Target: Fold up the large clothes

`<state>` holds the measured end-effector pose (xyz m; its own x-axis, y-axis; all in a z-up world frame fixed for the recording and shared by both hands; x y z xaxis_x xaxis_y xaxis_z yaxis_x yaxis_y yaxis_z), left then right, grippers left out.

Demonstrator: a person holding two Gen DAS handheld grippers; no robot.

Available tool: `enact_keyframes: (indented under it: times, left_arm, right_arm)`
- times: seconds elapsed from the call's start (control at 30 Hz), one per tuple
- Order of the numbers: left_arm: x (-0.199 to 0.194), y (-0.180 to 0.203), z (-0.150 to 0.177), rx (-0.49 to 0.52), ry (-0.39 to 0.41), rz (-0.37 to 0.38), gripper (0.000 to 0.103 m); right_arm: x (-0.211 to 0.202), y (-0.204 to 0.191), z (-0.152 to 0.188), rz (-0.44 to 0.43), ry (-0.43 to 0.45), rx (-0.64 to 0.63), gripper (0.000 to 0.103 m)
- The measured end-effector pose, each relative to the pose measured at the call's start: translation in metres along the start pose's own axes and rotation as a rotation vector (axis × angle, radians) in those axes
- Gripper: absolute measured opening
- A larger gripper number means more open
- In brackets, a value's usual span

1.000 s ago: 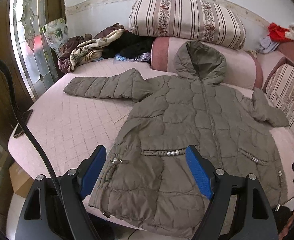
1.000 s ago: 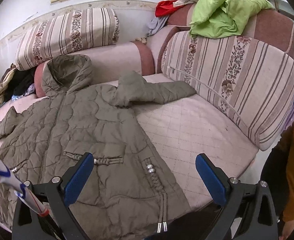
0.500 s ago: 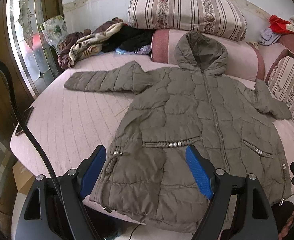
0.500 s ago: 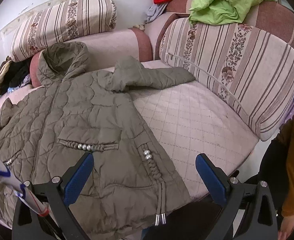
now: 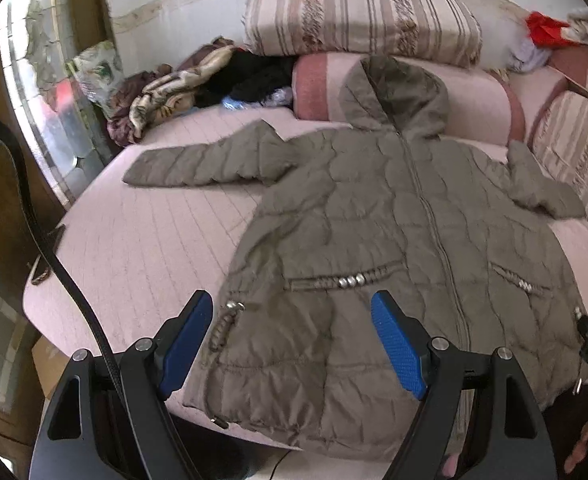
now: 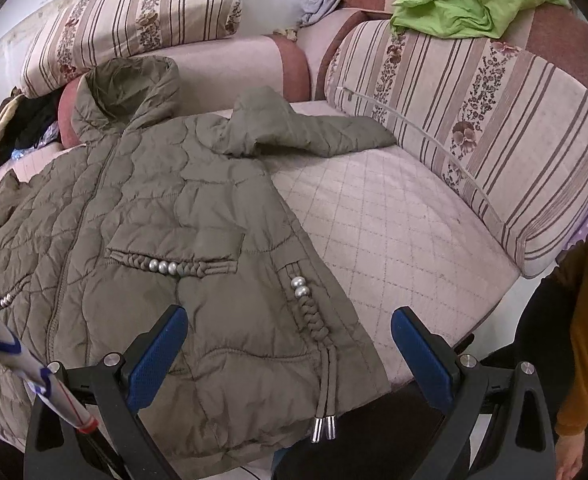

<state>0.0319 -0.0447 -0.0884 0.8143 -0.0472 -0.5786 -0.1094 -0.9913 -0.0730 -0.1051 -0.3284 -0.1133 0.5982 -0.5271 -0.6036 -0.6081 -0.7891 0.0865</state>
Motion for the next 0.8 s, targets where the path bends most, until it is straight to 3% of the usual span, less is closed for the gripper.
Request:
enact_keyframes:
  times: [0.2,0.8]
  left_arm:
    - [0.0059,0.0031,0.0024,-0.003,-0.038,0.026,0.081]
    - [0.0068,0.0052,0.0099,0.024,-0.066,0.004,0.081]
  right_arm:
    - [0.0053,-0.0030,0.0011,0.003,-0.015,-0.006,0.103]
    - [0.0034,-0.0093,0.0059,-0.002,-0.029,-0.032,0.103]
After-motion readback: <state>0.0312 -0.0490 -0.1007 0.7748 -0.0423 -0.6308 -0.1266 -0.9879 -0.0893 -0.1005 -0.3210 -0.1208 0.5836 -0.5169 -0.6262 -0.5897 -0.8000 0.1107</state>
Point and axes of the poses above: each gripper's, at about its wrist camera, not at the fingertips, and x roughly the way its jaws point, y to its right, z to its underside, the point moved 2 cm from there along x, roughly the way its jaws point, and after that the axes turned 11 degrees about y, right-handed, at the moved point
